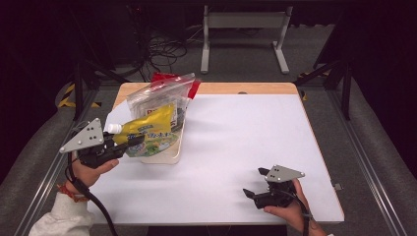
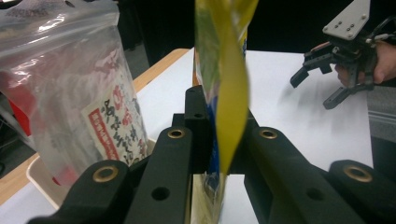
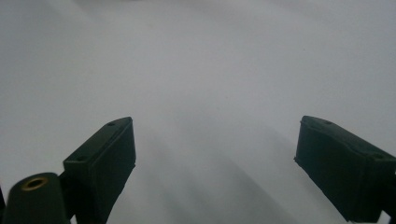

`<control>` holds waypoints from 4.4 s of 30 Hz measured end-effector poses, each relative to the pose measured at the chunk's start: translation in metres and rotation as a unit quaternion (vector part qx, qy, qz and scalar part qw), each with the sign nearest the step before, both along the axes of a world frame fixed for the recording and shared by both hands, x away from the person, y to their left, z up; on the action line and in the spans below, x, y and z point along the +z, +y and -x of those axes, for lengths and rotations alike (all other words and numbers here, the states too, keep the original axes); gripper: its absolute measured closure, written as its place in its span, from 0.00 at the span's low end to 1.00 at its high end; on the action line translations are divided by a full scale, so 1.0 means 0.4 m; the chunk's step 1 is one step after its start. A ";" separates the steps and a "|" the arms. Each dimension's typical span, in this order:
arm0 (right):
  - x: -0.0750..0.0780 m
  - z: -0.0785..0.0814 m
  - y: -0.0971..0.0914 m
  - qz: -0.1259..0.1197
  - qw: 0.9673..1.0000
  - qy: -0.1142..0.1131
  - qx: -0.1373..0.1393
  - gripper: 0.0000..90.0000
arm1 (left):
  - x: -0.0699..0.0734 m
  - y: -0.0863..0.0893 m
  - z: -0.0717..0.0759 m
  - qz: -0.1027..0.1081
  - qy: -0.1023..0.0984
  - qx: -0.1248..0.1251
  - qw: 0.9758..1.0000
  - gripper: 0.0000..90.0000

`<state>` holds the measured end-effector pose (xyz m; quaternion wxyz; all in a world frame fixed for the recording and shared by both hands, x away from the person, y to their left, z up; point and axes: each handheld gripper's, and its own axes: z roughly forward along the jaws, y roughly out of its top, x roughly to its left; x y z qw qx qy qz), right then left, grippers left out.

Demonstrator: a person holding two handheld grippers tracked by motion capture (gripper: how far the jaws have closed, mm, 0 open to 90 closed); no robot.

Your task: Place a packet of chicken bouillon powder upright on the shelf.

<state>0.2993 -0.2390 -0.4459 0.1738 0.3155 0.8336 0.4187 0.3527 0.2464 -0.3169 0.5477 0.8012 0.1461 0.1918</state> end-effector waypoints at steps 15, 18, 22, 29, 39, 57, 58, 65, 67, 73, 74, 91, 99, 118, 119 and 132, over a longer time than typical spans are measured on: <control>-0.005 0.001 0.004 0.002 1.000 0.005 0.007 0.13 | -0.050 -0.046 -0.090 -0.051 0.038 -0.011 0.998 0.93; -0.005 0.001 0.004 0.001 1.000 0.005 0.007 0.13 | -0.066 -0.050 -0.097 -0.063 0.046 -0.002 0.997 0.93; -0.003 0.002 0.005 -0.001 1.000 0.004 0.008 0.13 | -0.083 -0.044 -0.104 -0.052 0.056 0.000 0.997 0.93; -0.005 0.003 0.008 0.003 1.000 0.006 0.011 0.14 | -0.109 -0.043 -0.107 -0.050 0.062 0.010 0.997 0.93; -0.005 0.003 0.008 0.003 1.000 0.006 0.012 0.14 | -0.134 -0.038 -0.105 -0.048 0.066 0.028 0.996 0.93; 0.000 0.004 0.011 0.004 1.000 0.003 0.016 0.14 | -0.163 -0.031 -0.096 -0.045 0.073 0.045 0.995 0.93; 0.000 0.003 0.012 0.004 1.000 0.004 0.017 0.14 | -0.164 -0.031 -0.096 -0.045 0.073 0.046 0.995 0.93; -0.002 0.003 0.014 0.005 1.000 0.005 0.019 0.14 | -0.177 -0.027 -0.098 -0.046 0.082 0.052 0.994 0.93; -0.002 0.003 0.014 0.006 1.000 0.005 0.020 0.14 | -0.182 -0.024 -0.100 -0.044 0.085 0.054 0.994 0.93; -0.001 0.002 0.016 0.006 1.000 0.004 0.021 0.14 | -0.189 -0.020 -0.100 -0.039 0.088 0.059 0.994 0.93; 0.000 0.003 0.016 0.007 1.000 0.003 0.021 0.14 | -0.190 -0.019 -0.100 -0.038 0.088 0.059 0.994 0.93; 0.001 0.003 0.018 0.007 1.000 0.003 0.025 0.14 | -0.220 0.004 -0.107 -0.001 0.105 0.066 0.992 0.93; 0.002 0.003 0.018 0.008 1.000 0.002 0.026 0.14 | -0.231 0.005 -0.104 0.010 0.108 0.078 0.991 0.90; 0.017 0.010 0.012 0.007 1.000 -0.019 0.022 0.17 | -0.209 0.024 -0.044 0.055 0.075 0.125 0.988 0.77; 0.018 0.010 0.011 0.007 1.000 -0.020 0.021 0.16 | -0.207 0.026 -0.037 0.054 0.070 0.132 0.987 0.77; 0.026 0.007 0.000 0.005 1.000 -0.025 0.017 0.17 | -0.203 0.031 0.018 0.044 0.051 0.187 0.980 0.50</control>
